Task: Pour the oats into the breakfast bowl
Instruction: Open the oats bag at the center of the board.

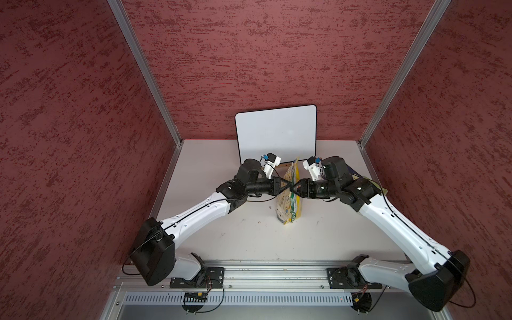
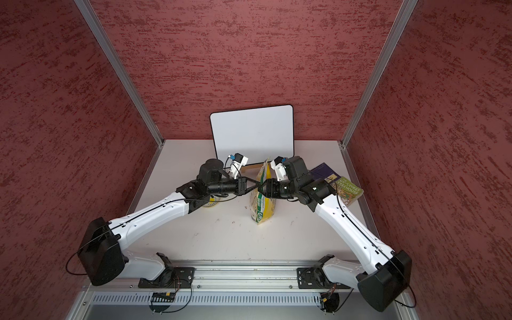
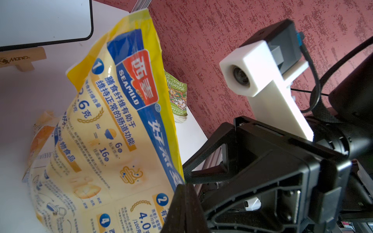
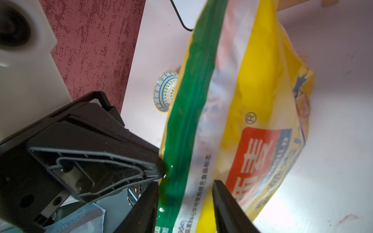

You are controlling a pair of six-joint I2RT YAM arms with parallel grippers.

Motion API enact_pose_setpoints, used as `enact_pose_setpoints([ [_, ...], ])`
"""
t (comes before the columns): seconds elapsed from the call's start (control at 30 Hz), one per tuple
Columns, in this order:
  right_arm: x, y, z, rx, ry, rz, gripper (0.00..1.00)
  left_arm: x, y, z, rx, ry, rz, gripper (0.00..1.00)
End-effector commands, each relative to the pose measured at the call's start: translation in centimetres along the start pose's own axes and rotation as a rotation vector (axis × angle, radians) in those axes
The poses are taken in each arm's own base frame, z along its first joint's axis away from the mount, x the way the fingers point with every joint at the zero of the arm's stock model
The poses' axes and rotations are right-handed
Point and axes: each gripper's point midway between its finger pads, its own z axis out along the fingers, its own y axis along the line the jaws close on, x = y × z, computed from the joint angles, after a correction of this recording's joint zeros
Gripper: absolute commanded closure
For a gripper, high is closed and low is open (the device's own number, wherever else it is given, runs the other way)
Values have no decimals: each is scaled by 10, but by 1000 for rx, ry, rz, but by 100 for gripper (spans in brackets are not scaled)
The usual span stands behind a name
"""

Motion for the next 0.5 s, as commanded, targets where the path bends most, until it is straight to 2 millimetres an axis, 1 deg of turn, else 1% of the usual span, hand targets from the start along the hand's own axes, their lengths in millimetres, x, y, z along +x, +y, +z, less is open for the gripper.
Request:
enact_pose_setpoints([
  [0.0,-7,7,-13,19,-40,-34,59,0,0,4,0,5,10,95],
  [0.1,-7,5,-14,30,-38,-39,64,-1,0,3,1,4,10,95],
  [0.3,-6,3,-14,43,-34,-45,79,-1,-1,3,-1,3,10,95],
  [0.47,-7,1,-14,55,-34,-48,100,-3,-3,1,2,-3,14,93],
])
